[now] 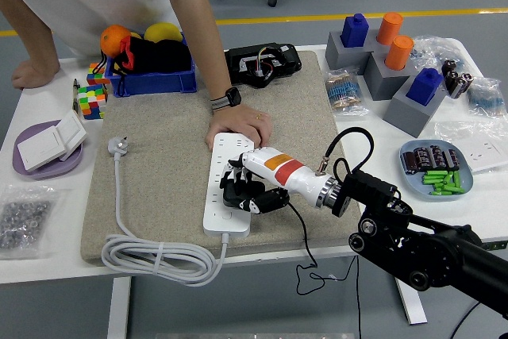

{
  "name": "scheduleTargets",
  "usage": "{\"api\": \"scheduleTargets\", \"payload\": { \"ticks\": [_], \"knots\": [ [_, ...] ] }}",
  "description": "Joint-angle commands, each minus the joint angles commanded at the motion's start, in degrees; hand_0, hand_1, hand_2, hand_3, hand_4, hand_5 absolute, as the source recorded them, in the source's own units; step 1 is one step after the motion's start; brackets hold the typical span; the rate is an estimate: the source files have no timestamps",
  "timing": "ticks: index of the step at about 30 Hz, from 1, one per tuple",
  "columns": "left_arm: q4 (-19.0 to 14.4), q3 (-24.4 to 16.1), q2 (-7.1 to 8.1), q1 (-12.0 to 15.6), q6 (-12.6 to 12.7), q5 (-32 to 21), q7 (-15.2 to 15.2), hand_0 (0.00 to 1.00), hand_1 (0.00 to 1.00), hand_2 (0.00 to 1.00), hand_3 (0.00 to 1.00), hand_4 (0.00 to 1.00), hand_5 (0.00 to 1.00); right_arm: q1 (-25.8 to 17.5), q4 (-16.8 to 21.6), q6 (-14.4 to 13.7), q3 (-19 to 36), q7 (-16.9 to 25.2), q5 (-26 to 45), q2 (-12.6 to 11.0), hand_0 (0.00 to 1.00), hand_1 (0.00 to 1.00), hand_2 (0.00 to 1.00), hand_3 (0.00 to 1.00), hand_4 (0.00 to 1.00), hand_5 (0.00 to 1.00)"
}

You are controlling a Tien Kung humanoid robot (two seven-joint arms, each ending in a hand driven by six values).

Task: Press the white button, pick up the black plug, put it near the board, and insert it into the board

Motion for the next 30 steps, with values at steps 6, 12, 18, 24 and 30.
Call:
{"api": "scheduleTargets", "payload": {
  "ticks": [6, 12, 18, 24, 30],
  "knots": [
    [0.0, -0.1, 0.0, -0.1, 0.0, -0.1, 0.0, 0.829, 0.797, 0.774, 0.801, 0.599, 0.489, 1.6, -1.2, 0.3, -1.0, 0.0, 0.3, 0.7, 0.419, 0.457, 0.457, 0.511, 0.775, 0.002],
    [0.0, -0.2, 0.0, 0.1, 0.1, -0.4, 0.0, 0.829, 0.797, 0.774, 0.801, 0.599, 0.489, 1.6, -0.3, 0.3, -0.7, -0.3, -0.1, 0.2, 0.418, 0.457, 0.456, 0.51, 0.774, 0.002],
    [0.0, -0.4, 0.0, 0.2, 0.1, -0.1, 0.0, 0.828, 0.797, 0.773, 0.801, 0.599, 0.492, 1.9, 3.8, 0.7, 1.3, -1.1, -1.3, -0.7, 0.419, 0.457, 0.456, 0.51, 0.774, 0.002],
    [0.0, -0.3, 0.0, 0.2, 0.1, -0.1, 0.0, 0.828, 0.797, 0.774, 0.802, 0.598, 0.489, 2.2, 10.4, 1.1, 4.3, -1.9, -2.7, -2.1, 0.418, 0.458, 0.456, 0.511, 0.775, 0.002],
    [0.0, -0.2, 0.0, 0.1, 0.1, -0.2, 0.0, 0.828, 0.797, 0.773, 0.801, 0.598, 0.488, 1.4, 16.3, 1.2, 7.7, -2.4, -3.1, -3.2, 0.418, 0.457, 0.456, 0.511, 0.776, 0.002]
  ]
}}
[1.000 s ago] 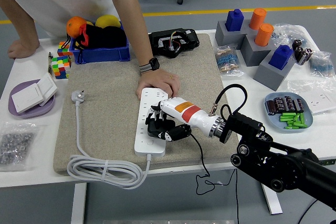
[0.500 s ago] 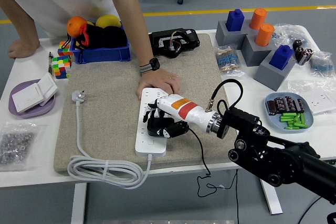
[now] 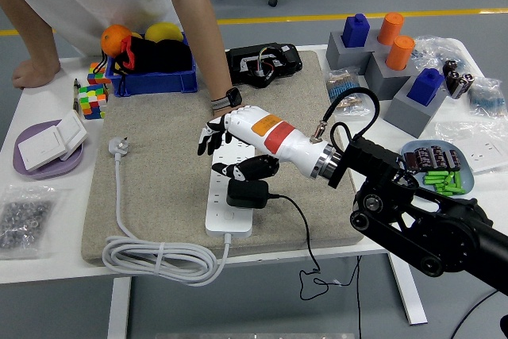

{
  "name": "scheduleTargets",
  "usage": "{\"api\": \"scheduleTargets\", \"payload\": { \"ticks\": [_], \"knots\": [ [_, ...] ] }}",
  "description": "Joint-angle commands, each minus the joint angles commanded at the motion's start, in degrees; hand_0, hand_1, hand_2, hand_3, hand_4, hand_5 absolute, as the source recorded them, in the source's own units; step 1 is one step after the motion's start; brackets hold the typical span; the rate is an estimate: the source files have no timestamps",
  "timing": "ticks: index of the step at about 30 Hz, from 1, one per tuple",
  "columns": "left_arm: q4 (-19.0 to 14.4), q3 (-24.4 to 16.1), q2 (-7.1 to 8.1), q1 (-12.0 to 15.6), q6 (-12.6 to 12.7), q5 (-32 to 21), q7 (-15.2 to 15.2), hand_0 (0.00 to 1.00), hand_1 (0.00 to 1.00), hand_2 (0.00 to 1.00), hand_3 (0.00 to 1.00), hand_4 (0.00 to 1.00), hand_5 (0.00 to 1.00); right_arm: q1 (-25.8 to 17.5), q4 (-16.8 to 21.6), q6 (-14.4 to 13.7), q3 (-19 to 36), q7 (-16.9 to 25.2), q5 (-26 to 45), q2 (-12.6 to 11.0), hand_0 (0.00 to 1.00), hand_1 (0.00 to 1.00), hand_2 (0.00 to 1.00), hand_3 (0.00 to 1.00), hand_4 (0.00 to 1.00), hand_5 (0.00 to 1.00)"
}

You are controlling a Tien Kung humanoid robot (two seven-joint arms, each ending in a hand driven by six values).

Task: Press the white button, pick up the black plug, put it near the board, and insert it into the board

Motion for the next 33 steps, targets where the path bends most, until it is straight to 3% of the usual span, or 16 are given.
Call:
{"api": "scheduleTargets", "payload": {
  "ticks": [5, 16, 17, 22, 23, 28, 29, 33],
  "knots": [
    [0.0, 0.0, 0.0, 0.0, 0.0, -0.1, 0.1, 0.828, 0.796, 0.772, 0.802, 0.598, 0.487, -2.0, 3.6, 1.2, 3.3, -1.3, 0.5, -1.2, 0.417, 0.457, 0.462, 0.52, 0.798, 0.002],
    [0.0, 0.3, 0.12, -0.3, 0.0, -0.2, 0.1, 0.828, 0.796, 0.773, 0.801, 0.597, 0.486, -9.4, 6.6, 3.2, 14.3, -2.1, 6.8, -5.3, 0.445, 0.49, 0.509, 0.546, 0.838, 0.058],
    [0.0, 0.3, 0.16, -0.4, 0.0, -0.2, 0.1, 0.828, 0.796, 0.773, 0.802, 0.597, 0.487, -9.9, 6.8, 3.5, 15.4, -2.1, 7.9, -5.6, 0.533, 0.552, 0.543, 0.582, 0.874, 0.144],
    [0.0, 1.2, 0.51, -1.3, -0.2, -0.4, 0.2, 0.828, 0.796, 0.773, 0.802, 0.597, 0.487, -13.8, 8.3, 6.0, 21.4, -2.7, 14.0, -6.9, 0.533, 0.552, 0.543, 0.582, 0.874, 0.144],
    [0.0, 1.2, 0.57, -1.4, -0.2, -0.3, 0.2, 0.828, 0.796, 0.772, 0.801, 0.597, 0.486, -15.1, 8.7, 6.6, 23.0, -3.0, 15.3, -7.1, 0.755, 0.73, 0.703, 0.737, 0.956, 0.241],
    [0.0, 1.0, 0.56, -0.9, -0.2, 0.1, 0.1, 0.828, 0.796, 0.772, 0.801, 0.597, 0.486, -20.5, 9.8, 9.7, 30.1, -5.6, 20.7, -7.2, 0.755, 0.73, 0.703, 0.737, 0.956, 0.241],
    [0.0, 0.9, 0.51, -0.8, -0.2, 0.3, 0.1, 0.828, 0.796, 0.773, 0.802, 0.597, 0.486, -21.4, 9.9, 10.1, 31.3, -6.0, 21.5, -7.2, 0.92, 0.917, 0.899, 0.944, 0.998, 0.57],
    [0.0, 0.8, 0.32, -0.9, -0.3, 0.6, 0.1, 0.828, 0.796, 0.773, 0.802, 0.597, 0.486, -24.9, 10.4, 10.6, 36.0, -6.6, 23.1, -7.5, 0.92, 0.917, 0.899, 0.944, 0.998, 0.57]
  ]
}}
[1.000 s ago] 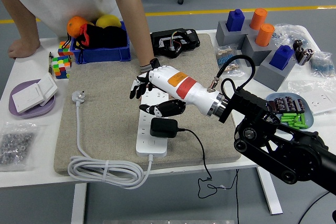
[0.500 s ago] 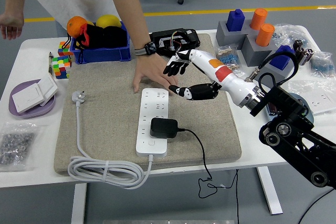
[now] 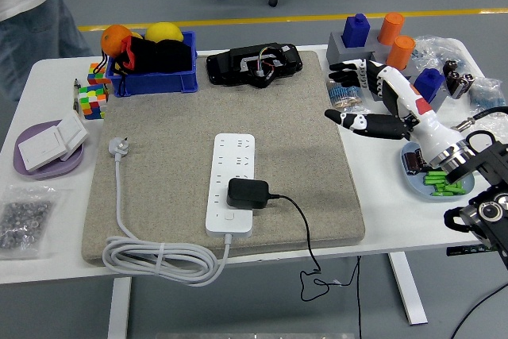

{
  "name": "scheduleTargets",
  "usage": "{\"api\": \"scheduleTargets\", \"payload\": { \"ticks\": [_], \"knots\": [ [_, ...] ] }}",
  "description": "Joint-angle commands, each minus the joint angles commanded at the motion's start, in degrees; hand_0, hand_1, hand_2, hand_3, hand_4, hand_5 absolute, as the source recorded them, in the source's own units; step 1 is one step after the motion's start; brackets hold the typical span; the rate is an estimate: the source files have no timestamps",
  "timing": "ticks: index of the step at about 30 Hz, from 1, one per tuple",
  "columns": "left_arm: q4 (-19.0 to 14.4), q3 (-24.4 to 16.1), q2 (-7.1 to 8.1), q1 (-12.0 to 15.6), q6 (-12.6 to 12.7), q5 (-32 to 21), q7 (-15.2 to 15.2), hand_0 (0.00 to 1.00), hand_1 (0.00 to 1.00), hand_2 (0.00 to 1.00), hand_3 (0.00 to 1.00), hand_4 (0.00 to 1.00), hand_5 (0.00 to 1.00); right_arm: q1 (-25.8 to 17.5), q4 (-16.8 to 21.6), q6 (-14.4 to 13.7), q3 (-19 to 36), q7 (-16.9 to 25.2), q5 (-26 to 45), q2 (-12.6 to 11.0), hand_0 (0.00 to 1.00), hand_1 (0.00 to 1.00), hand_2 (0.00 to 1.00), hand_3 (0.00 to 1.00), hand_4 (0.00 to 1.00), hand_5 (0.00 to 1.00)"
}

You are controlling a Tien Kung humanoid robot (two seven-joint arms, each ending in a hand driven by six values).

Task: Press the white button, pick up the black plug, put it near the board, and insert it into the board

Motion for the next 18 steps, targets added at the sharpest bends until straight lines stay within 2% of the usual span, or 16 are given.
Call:
{"api": "scheduleTargets", "payload": {
  "ticks": [1, 2, 7, 8, 12, 18],
  "knots": [
    [0.0, 0.2, -0.04, -0.1, 0.0, -0.1, 0.0, 0.828, 0.796, 0.773, 0.802, 0.597, 0.486, -0.8, 0.1, -0.1, 0.8, 0.1, -0.3, -0.1, 0.92, 0.917, 0.899, 0.944, 0.998, 0.57],
    [0.0, 0.3, -0.08, -0.2, 0.0, -0.2, -0.1, 0.828, 0.796, 0.773, 0.802, 0.597, 0.486, -1.4, 0.1, -0.3, 1.4, 0.0, -0.9, -0.2, 0.998, 0.998, 0.996, 0.998, 0.998, 0.881],
    [0.0, 1.2, -0.32, -0.4, -0.2, -0.6, -0.2, 0.828, 0.796, 0.773, 0.802, 0.597, 0.486, -5.4, 0.3, -0.6, 6.1, -0.9, -3.5, 0.7, 0.998, 0.998, 0.996, 0.998, 0.998, 0.881],
    [0.0, 1.2, -0.32, -0.4, -0.2, -0.6, -0.2, 0.828, 0.796, 0.773, 0.802, 0.597, 0.486, -6.1, 0.3, -0.8, 7.2, -1.0, -3.8, 1.2, 0.998, 0.998, 0.998, 0.998, 0.998, 0.998],
    [0.0, 1.1, -0.32, -0.3, -0.2, -0.2, -0.1, 0.828, 0.796, 0.773, 0.802, 0.597, 0.486, -8.0, 0.6, -2.1, 10.3, -0.3, -4.5, 2.8, 0.998, 0.998, 0.998, 0.998, 0.998, 0.998],
    [0.0, 1.0, -0.32, -0.1, -0.3, 0.6, 0.0, 0.828, 0.796, 0.773, 0.802, 0.597, 0.485, -10.0, 1.1, -4.5, 13.0, 5.6, -2.8, 5.1, 0.998, 0.998, 0.998, 0.998, 0.998, 0.998]
  ]
}}
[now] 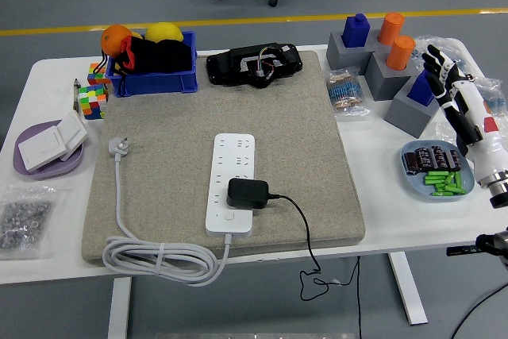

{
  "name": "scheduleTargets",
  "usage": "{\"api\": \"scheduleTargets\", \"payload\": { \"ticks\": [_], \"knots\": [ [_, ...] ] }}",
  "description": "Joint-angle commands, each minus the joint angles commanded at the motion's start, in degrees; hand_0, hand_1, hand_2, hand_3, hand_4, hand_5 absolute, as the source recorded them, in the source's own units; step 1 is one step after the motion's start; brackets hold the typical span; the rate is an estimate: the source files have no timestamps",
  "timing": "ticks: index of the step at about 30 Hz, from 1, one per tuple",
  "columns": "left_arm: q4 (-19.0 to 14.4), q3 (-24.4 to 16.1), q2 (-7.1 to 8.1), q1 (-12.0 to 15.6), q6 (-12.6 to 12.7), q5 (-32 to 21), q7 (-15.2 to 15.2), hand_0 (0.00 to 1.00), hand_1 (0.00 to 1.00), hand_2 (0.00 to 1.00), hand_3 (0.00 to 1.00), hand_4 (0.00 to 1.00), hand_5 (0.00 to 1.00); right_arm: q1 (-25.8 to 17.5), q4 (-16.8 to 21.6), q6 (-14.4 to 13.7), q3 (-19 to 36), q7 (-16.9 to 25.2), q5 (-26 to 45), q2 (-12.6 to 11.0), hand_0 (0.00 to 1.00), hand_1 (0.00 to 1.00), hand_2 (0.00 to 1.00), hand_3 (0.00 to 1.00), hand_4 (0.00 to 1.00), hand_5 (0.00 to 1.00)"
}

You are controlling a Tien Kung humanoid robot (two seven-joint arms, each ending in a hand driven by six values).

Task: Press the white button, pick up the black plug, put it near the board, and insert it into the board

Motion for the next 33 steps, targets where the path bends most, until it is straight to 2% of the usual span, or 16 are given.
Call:
{"api": "scheduleTargets", "payload": {
  "ticks": [8, 9, 11, 13, 14, 20, 21, 26, 27, 31, 33],
  "knots": [
    [0.0, 0.7, 0.23, 0.1, -0.3, 1.0, 0.2, 0.828, 0.795, 0.773, 0.802, 0.597, 0.484, -1.4, 0.8, 1.1, 3.7, 0.4, -0.1, 2.5, 0.998, 0.998, 0.998, 0.998, 0.998, 0.998],
    [0.0, 0.8, 0.26, 0.0, -0.3, 0.9, 0.2, 0.828, 0.796, 0.773, 0.802, 0.597, 0.485, -1.6, 1.0, 1.2, 4.1, 0.4, -0.2, 2.8, 0.979, 0.925, 0.919, 0.94, 0.998, 0.977],
    [0.0, 1.0, 0.3, -0.1, -0.3, 0.9, 0.2, 0.828, 0.796, 0.773, 0.802, 0.597, 0.485, -2.0, 1.4, 1.3, 5.0, 0.0, -0.8, 3.4, 0.979, 0.925, 0.919, 0.94, 0.998, 0.977],
    [0.0, 1.0, 0.32, -0.3, -0.4, 1.2, 0.3, 0.828, 0.796, 0.773, 0.802, 0.597, 0.485, -2.4, 1.6, 0.3, 5.6, -0.5, -1.7, 3.7, 0.979, 0.925, 0.919, 0.94, 0.998, 0.977],
    [0.0, 1.1, 0.33, -0.4, -0.4, 1.3, 0.3, 0.828, 0.796, 0.774, 0.802, 0.598, 0.485, -2.5, 1.7, 0.1, 5.8, -0.8, -2.1, 3.8, 0.937, 0.874, 0.86, 0.847, 0.998, 0.727],
    [0.0, 0.9, 0.4, -0.4, -0.6, 2.3, 0.6, 0.828, 0.796, 0.774, 0.802, 0.598, 0.485, -2.9, 2.1, 0.0, 6.4, -1.3, -2.9, 4.3, 0.937, 0.874, 0.86, 0.847, 0.998, 0.727],
    [0.0, 0.7, 0.4, -0.4, -0.6, 2.6, 0.6, 0.829, 0.796, 0.773, 0.801, 0.598, 0.484, -2.9, 2.1, 0.0, 6.5, -1.3, -2.9, 4.4, 0.914, 0.812, 0.797, 0.747, 0.909, 0.553],
    [0.0, 0.2, 0.37, -0.3, -0.7, 3.4, 0.8, 0.829, 0.796, 0.773, 0.802, 0.598, 0.485, -2.6, 2.3, 0.6, 6.8, -1.8, -3.3, 4.5, 0.914, 0.812, 0.797, 0.747, 0.909, 0.553],
    [0.0, 0.5, 0.41, -0.3, -0.7, 3.3, 0.8, 0.829, 0.796, 0.773, 0.802, 0.598, 0.485, -2.6, 2.4, 0.7, 7.0, -1.8, -3.3, 4.5, 0.894, 0.775, 0.77, 0.716, 0.883, 0.514],
    [0.0, 0.6, 0.5, -0.5, -0.6, 3.2, 0.7, 0.829, 0.796, 0.773, 0.802, 0.598, 0.485, -2.6, 2.5, 0.6, 7.6, -1.8, -3.3, 4.8, 0.894, 0.775, 0.77, 0.716, 0.883, 0.514],
    [0.0, 0.6, 0.53, -0.7, -0.6, 3.1, 0.7, 0.829, 0.796, 0.773, 0.802, 0.598, 0.485, -2.7, 2.5, 0.7, 7.7, -1.8, -3.3, 4.9, 0.871, 0.763, 0.755, 0.693, 0.863, 0.48]
  ]
}}
